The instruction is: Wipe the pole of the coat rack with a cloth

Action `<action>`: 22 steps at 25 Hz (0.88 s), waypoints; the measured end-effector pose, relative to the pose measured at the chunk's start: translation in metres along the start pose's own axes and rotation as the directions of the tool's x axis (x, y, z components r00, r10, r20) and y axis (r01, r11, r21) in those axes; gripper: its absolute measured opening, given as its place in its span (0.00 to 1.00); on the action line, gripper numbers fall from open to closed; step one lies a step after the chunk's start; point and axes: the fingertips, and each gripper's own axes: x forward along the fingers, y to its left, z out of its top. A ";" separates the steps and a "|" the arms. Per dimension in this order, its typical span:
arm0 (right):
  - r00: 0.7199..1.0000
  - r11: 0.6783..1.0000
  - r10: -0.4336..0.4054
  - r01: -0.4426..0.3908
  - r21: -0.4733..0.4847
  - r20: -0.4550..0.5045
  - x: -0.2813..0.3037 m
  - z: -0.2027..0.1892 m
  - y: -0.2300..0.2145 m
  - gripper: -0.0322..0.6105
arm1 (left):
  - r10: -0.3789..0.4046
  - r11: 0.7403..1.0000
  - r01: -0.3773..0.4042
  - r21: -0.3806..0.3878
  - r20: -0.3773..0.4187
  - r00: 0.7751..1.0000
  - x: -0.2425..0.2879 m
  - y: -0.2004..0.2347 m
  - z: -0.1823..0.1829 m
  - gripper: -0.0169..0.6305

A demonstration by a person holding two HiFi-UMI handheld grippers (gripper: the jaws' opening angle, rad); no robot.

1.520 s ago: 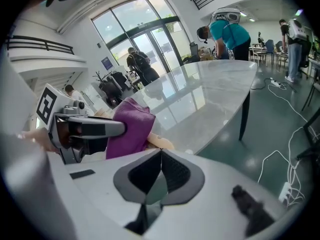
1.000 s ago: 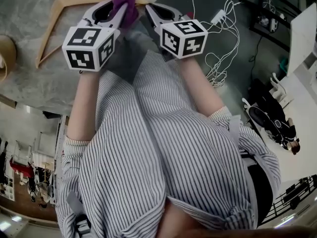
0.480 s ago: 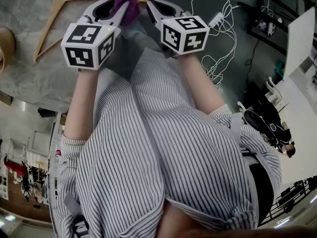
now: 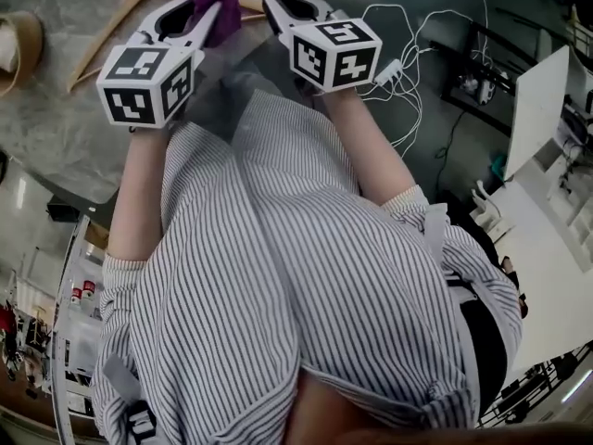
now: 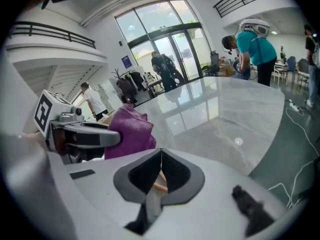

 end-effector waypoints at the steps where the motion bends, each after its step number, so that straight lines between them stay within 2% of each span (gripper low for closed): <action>1: 1.000 1.000 0.011 -0.011 -0.022 0.001 0.002 0.006 0.007 0.07 | 0.015 1.000 -0.015 -0.004 0.014 1.000 -0.007 0.005 0.003 0.16; 5: 0.998 0.990 0.070 -0.069 -0.123 0.002 0.007 0.031 0.038 0.07 | 0.084 0.996 -0.081 -0.039 0.074 0.994 -0.034 0.030 0.010 0.16; 8: 0.991 0.970 0.136 -0.135 -0.203 -0.009 0.009 0.047 0.058 0.07 | 0.125 0.991 -0.119 -0.057 0.112 0.986 -0.052 0.043 0.014 0.16; 12: 0.961 0.912 0.275 -0.275 -0.304 -0.044 0.006 0.060 0.093 0.07 | 0.166 0.985 -0.157 -0.069 0.155 0.974 -0.078 0.054 0.018 0.16; 14: 0.946 0.886 0.317 -0.318 -0.336 -0.061 0.003 0.067 0.107 0.07 | 0.190 0.980 -0.175 -0.095 0.181 0.965 -0.090 0.058 0.021 0.16; 19: 0.930 0.836 0.360 -0.359 -0.414 -0.080 -0.007 0.083 0.130 0.07 | 0.193 0.978 -0.175 -0.110 0.180 0.965 -0.109 0.058 0.013 0.16; 22: 0.930 0.826 0.358 -0.355 -0.438 -0.079 -0.004 0.088 0.142 0.07 | 0.200 0.974 -0.173 -0.147 0.189 0.961 -0.119 0.064 0.005 0.16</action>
